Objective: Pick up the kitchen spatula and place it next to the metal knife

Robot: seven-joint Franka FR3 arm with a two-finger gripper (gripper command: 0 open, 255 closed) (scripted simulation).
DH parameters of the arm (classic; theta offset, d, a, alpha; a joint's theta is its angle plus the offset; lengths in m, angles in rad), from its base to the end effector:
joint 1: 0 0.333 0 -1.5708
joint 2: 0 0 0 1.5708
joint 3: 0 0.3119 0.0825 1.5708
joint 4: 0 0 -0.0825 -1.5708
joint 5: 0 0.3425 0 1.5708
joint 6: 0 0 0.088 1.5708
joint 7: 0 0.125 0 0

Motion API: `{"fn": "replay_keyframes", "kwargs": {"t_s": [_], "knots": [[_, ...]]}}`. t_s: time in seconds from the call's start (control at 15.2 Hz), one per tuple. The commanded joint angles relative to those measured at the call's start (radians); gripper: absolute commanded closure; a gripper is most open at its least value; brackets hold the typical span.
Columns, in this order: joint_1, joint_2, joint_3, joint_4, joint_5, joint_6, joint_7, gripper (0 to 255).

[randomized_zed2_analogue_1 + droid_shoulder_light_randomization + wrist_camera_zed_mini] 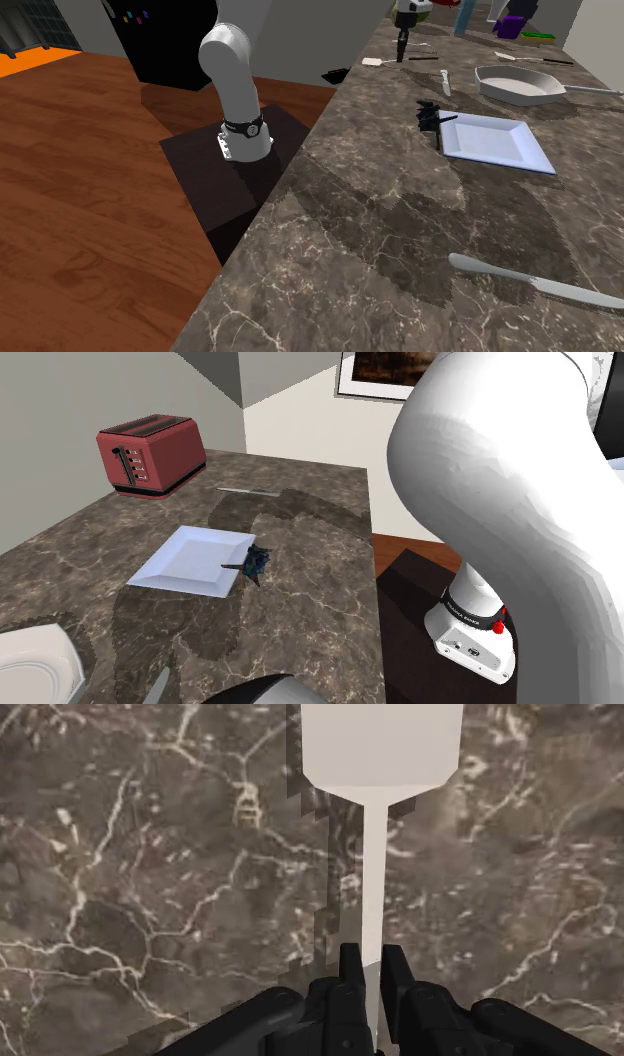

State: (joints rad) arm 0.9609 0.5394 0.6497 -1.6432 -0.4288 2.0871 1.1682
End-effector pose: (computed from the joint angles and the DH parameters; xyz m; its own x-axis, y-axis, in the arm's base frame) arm 0.0552 0.6365 0.3516 0.8354 0.5457 0.0662 0.5469 -0.8372 -0.0001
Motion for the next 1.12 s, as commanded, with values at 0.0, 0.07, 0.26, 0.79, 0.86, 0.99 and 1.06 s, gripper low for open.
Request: {"fn": "replay_keyframes", "kwargs": {"t_s": [0.0,0.07,0.26,0.79,0.86,0.99,1.06], "knots": [[-0.001,0.000,-0.001,-0.008,-0.002,0.008,0.002,255],[-0.001,0.000,-0.001,-0.008,-0.002,0.008,0.002,255],[-0.001,0.000,-0.001,-0.008,-0.002,0.008,0.002,255],[-0.001,0.000,-0.001,-0.008,-0.002,0.008,0.002,0],[-0.005,-0.016,0.007,0.003,0.010,-0.016,-0.005,0],[-0.010,-0.045,0.021,0.029,0.033,-0.066,-0.019,0],[-0.012,-0.055,0.026,0.041,0.041,-0.086,-0.024,0]]}}
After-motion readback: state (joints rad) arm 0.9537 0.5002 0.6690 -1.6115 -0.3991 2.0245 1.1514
